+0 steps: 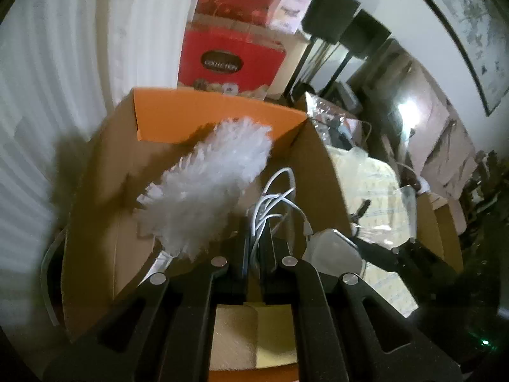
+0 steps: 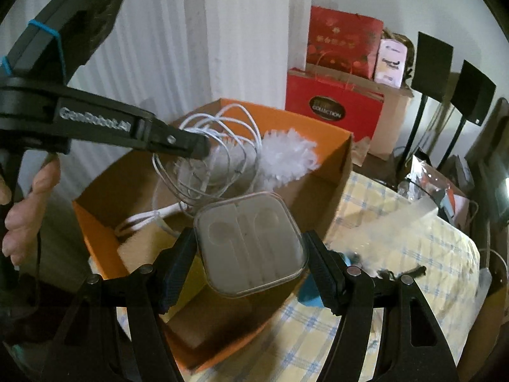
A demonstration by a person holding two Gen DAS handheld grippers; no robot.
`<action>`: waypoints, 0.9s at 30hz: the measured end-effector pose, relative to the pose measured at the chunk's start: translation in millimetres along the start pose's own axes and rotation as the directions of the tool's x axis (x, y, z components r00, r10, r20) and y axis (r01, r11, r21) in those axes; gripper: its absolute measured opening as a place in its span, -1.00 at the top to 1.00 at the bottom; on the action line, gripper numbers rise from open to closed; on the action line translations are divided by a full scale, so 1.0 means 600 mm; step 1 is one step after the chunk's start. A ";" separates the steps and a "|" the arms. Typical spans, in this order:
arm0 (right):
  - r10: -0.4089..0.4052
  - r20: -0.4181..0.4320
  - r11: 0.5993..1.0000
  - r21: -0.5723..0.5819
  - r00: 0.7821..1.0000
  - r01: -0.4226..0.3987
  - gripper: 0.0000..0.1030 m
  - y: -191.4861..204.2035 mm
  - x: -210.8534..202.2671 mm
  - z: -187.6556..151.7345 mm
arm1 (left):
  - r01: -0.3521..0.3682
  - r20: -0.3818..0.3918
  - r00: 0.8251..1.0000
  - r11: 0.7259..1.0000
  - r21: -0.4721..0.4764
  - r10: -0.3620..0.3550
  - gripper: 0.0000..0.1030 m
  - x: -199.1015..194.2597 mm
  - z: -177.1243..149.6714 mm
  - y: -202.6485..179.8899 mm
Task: Organize objects
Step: 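Carry the cable into the orange box with the left tool while the right tool carries the case there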
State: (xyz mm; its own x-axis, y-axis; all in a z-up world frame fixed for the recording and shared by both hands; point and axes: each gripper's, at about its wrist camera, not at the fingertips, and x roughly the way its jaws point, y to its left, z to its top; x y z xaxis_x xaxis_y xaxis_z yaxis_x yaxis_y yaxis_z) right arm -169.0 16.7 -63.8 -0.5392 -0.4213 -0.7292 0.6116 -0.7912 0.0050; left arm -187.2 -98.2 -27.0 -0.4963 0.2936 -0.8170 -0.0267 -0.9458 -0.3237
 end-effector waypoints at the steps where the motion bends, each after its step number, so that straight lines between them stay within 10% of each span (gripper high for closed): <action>1: -0.003 -0.006 1.000 -0.006 1.000 0.003 -0.36 0.001 0.005 -0.001 | -0.002 -0.005 1.000 1.000 -0.002 0.002 0.91 0.006 0.000 0.003; 27: -0.076 -0.186 0.985 -0.167 0.980 0.045 -0.38 0.013 0.092 0.014 | -0.092 -0.097 0.991 0.996 0.001 0.091 0.91 0.073 -0.016 0.043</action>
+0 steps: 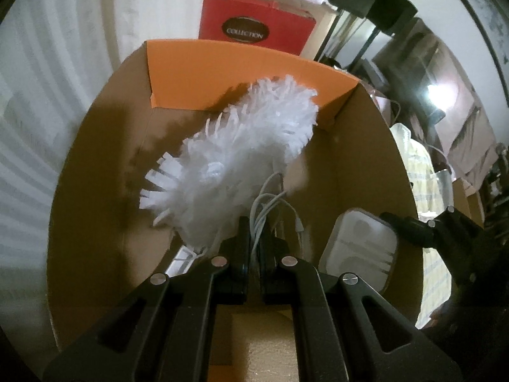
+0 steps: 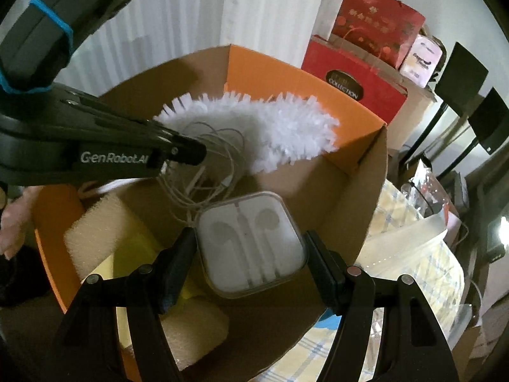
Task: Organize objects
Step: 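Open the right tool to drop the case in the box while the left tool releases the cable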
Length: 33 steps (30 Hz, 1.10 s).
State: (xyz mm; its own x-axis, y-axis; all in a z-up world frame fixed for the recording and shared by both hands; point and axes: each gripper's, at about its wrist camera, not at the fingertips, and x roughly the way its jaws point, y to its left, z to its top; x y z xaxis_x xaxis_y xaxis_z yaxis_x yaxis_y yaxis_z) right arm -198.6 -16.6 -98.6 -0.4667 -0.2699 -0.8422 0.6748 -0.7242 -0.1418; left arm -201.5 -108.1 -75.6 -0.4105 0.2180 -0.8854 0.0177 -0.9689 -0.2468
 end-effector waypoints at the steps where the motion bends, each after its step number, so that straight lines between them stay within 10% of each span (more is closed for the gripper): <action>1: -0.004 -0.002 1.000 -0.002 1.000 0.004 -0.38 0.000 0.001 0.000 | -0.001 -0.002 1.000 1.000 0.002 0.001 0.91 0.001 0.000 -0.001; 18: 0.041 0.127 0.982 0.180 0.991 -0.063 -0.54 -0.052 -0.101 0.000 | 0.008 -0.046 0.999 1.000 0.030 -0.007 0.87 0.007 -0.004 -0.024; 33: -0.015 0.188 0.937 0.345 0.982 -0.052 -0.59 -0.112 -0.193 -0.071 | 0.058 0.029 0.998 0.998 0.007 -0.058 -0.44 -0.054 -0.013 -0.053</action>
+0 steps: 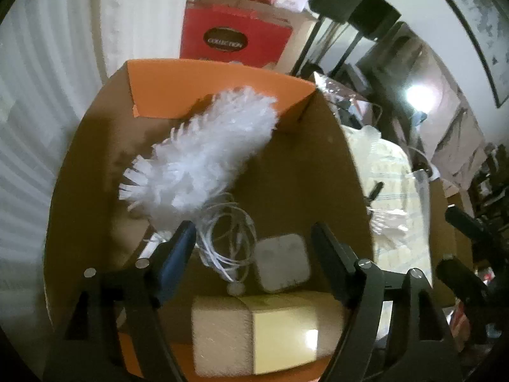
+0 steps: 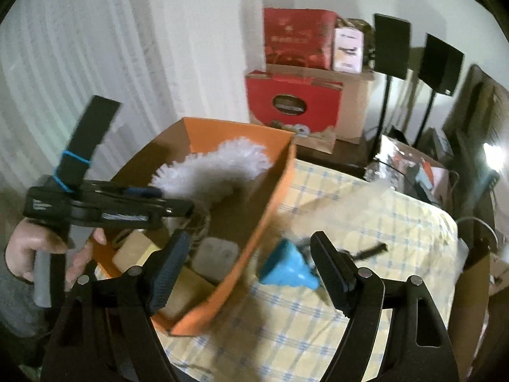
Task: Organize objects
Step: 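Open the right tool to drop the case in the box while the left tool releases the cable, then move the right tool to the blue funnel and grasp it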
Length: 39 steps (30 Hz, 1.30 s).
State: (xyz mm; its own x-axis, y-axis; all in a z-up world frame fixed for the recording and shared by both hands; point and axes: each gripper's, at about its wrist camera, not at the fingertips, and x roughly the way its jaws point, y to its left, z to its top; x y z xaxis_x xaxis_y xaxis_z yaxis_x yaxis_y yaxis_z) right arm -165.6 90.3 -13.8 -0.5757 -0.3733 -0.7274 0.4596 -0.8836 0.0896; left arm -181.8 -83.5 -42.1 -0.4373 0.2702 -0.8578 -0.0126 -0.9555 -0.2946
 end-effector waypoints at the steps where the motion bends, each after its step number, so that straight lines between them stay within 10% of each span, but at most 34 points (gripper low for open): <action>1: -0.007 0.003 1.000 0.015 1.000 0.007 -0.59 -0.009 -0.007 -0.002 | 0.006 0.004 1.000 1.000 0.002 -0.006 -0.47 -0.004 -0.001 -0.004; 25: -0.125 -0.031 0.980 0.153 0.992 0.129 -0.64 -0.140 -0.050 -0.099 | 0.154 0.034 0.986 0.978 0.141 -0.161 -0.66 -0.036 -0.043 -0.167; 39: -0.028 -0.044 0.987 0.158 0.999 0.035 -0.40 -0.141 -0.003 -0.126 | 0.164 0.017 0.985 0.969 0.182 -0.170 -0.65 -0.017 -0.033 -0.229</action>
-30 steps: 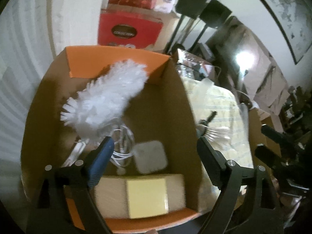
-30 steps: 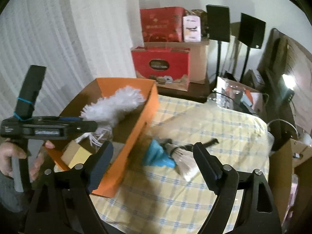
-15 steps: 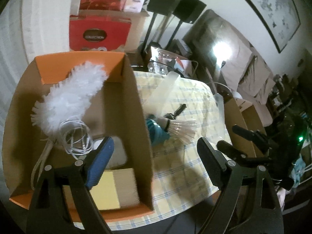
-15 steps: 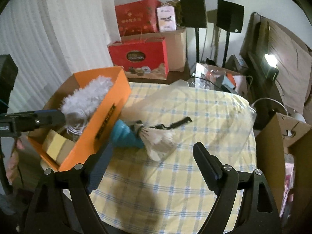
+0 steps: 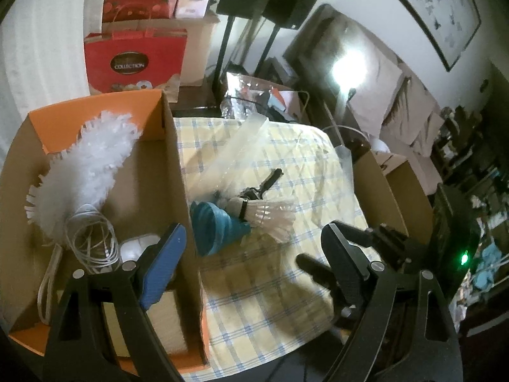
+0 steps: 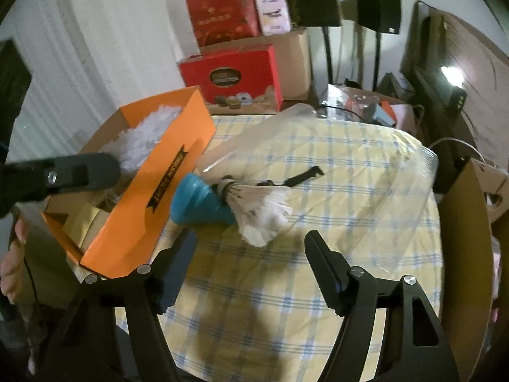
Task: Organize objects
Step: 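Move the right tool to the blue funnel and grasp it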
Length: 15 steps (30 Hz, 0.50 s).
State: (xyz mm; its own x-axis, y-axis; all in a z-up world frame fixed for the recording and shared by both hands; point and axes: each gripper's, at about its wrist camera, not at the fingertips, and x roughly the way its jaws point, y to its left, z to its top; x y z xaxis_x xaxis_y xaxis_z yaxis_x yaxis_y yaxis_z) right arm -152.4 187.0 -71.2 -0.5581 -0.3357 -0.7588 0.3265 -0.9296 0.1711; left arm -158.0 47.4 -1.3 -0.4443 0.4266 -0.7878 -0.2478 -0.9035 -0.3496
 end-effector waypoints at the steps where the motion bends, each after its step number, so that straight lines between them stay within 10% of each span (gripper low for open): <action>1: 0.011 0.002 1.000 -0.019 1.000 -0.011 -0.36 0.007 0.003 0.002 | 0.000 0.003 1.000 1.000 -0.005 0.000 -0.65 0.000 0.001 0.002; 15: 0.114 -0.010 0.988 -0.107 0.993 -0.115 -0.23 0.079 0.080 0.040 | -0.058 0.045 0.997 0.993 -0.105 0.063 -0.65 -0.025 0.004 0.086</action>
State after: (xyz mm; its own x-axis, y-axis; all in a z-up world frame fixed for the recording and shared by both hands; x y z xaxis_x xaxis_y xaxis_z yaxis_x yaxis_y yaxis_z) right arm -181.9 123.3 -84.6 -0.5095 -0.4381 -0.7406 0.4681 -0.8633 0.1886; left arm -165.9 -5.3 -6.4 -0.4969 0.3705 -0.7847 -0.1303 -0.9259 -0.3547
